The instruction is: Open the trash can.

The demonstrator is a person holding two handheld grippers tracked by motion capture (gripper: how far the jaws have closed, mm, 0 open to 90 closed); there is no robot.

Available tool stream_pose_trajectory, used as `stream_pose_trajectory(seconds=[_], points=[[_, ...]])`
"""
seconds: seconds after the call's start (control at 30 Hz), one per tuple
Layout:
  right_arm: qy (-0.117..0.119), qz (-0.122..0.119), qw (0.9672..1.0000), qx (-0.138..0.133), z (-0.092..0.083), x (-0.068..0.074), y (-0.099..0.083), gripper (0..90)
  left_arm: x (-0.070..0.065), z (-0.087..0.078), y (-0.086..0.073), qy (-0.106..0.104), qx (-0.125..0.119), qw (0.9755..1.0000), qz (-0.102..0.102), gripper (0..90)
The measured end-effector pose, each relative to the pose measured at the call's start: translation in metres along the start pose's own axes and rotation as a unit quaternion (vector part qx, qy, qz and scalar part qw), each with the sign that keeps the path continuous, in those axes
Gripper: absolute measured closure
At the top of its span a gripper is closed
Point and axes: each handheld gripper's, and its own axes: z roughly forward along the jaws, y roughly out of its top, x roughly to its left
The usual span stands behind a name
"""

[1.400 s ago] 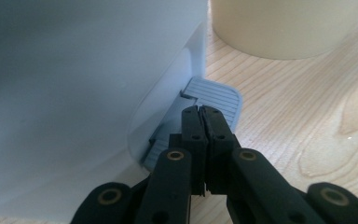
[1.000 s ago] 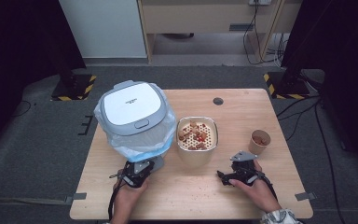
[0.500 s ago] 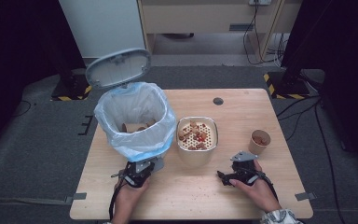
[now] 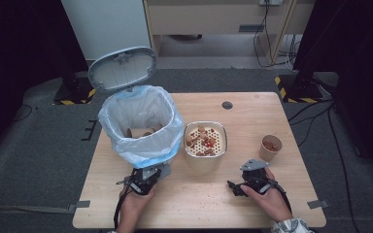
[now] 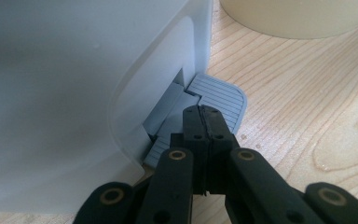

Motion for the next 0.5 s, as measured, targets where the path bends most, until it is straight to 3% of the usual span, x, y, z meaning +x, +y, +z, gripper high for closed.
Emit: stream_pose_trajectory(seconds=[0.5], points=[[-0.042, 0.001, 0.9990, -0.016, -0.032, 0.004, -0.012, 8.0, 0.000, 0.000, 0.002, 0.003, 0.008, 1.0000, 0.005, 89.1]])
